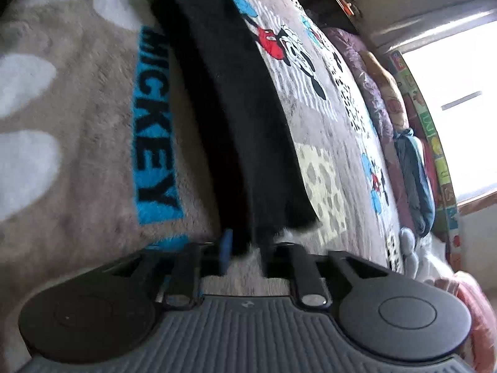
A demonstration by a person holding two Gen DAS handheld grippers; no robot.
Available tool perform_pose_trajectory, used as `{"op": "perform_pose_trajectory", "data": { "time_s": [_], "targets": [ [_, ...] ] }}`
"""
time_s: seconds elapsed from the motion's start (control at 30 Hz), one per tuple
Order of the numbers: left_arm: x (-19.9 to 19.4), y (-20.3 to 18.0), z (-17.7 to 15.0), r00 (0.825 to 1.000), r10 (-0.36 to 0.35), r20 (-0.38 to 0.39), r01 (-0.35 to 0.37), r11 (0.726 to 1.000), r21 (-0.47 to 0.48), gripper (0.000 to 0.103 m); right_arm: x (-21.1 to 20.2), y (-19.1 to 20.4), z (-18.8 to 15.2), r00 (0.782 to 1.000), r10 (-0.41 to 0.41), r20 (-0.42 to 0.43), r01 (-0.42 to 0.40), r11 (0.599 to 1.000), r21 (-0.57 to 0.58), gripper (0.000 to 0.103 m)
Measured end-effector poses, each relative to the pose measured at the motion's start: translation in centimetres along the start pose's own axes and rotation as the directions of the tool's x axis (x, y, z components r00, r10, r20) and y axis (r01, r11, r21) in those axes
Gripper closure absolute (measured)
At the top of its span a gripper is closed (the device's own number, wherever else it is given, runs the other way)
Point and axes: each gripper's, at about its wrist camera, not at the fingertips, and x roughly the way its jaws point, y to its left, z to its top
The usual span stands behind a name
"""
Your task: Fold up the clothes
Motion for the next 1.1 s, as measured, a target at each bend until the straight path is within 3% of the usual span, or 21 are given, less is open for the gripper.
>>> {"op": "perform_pose_trajectory", "data": {
  "time_s": [0.1,0.17,0.23,0.33,0.43,0.47,0.5,0.53,0.6,0.63,0.73,0.8,0.87,0.9,1.0,1.1],
  "targets": [
    [1.9,0.6,0.4,0.998,0.064,0.005,-0.062,0.982,-0.179,0.078,-2.0,-2.0,0.3,0.998,0.003,0.058,-0.013,0.985,0.174,0.077],
    [3.6,0.3,0.1,1.000,0.028,-0.005,-0.028,0.967,-0.252,0.078,-2.7,-3.8,0.9,0.992,0.004,0.128,-0.050,0.933,0.357,0.077],
    [5.5,-0.8,-0.4,0.999,-0.019,-0.040,0.008,0.962,-0.272,0.078,-2.3,-5.6,1.3,0.978,0.010,0.206,-0.121,0.838,0.532,0.077],
    [9.0,-3.3,-2.5,0.983,-0.044,-0.179,0.005,0.977,-0.213,0.079,-0.5,-6.0,1.5,0.959,-0.002,0.284,-0.203,0.695,0.690,0.077],
    [8.5,-2.8,-2.3,0.984,-0.061,-0.166,0.019,0.969,-0.245,0.079,4.2,-4.1,0.1,0.975,0.094,0.200,-0.217,0.585,0.781,0.076],
    [8.0,-2.6,-2.0,0.988,-0.046,-0.146,0.009,0.970,-0.244,0.079,4.6,-3.9,-1.0,0.971,0.090,0.220,-0.234,0.526,0.818,0.076],
    [7.4,-2.5,-1.9,0.993,-0.038,-0.111,0.011,0.971,-0.239,0.079,4.2,-4.1,-1.5,0.971,0.079,0.227,-0.236,0.492,0.838,0.076],
    [6.8,-2.5,-1.9,0.997,-0.031,-0.075,0.012,0.972,-0.233,0.078,3.5,-4.2,-1.5,0.976,0.066,0.207,-0.212,0.497,0.841,0.076],
    [7.8,-2.7,-2.1,0.990,-0.052,-0.133,0.019,0.971,-0.239,0.074,1.9,-4.2,-1.4,0.986,0.007,0.168,-0.146,0.527,0.837,0.075],
    [8.7,-3.2,-2.6,0.983,-0.050,-0.178,0.011,0.976,-0.216,0.074,1.8,-4.3,-1.8,0.986,-0.004,0.168,-0.141,0.517,0.844,0.071],
    [8.2,-2.9,-2.1,0.987,-0.048,-0.155,0.012,0.974,-0.226,0.074,3.4,-5.1,-2.7,0.989,0.085,0.124,-0.150,0.504,0.851,0.068],
    [6.9,-2.7,-1.8,0.996,-0.021,-0.085,0.002,0.977,-0.212,0.072,1.9,-5.7,-3.1,0.995,0.020,0.098,-0.096,0.485,0.869,0.068],
    [6.7,-3.0,-1.6,0.997,-0.022,-0.069,0.007,0.977,-0.212,0.071,0.1,-5.8,-4.1,0.995,-0.066,0.081,-0.046,0.424,0.904,0.065],
    [6.6,-3.2,-1.7,0.998,-0.016,-0.067,0.002,0.979,-0.204,0.071,-0.6,-5.7,-4.9,0.992,-0.099,0.082,-0.041,0.363,0.931,0.065],
    [6.6,-4.0,-1.9,0.997,-0.015,-0.077,0.001,0.984,-0.180,0.069,-1.1,-4.4,-8.5,0.983,-0.093,0.160,-0.157,0.043,0.987,0.059],
    [6.5,-4.4,-2.2,0.996,-0.010,-0.083,-0.004,0.985,-0.172,0.063,0.8,-1.7,-11.3,0.948,-0.047,0.316,-0.313,-0.336,0.888,0.052]
  ]
}}
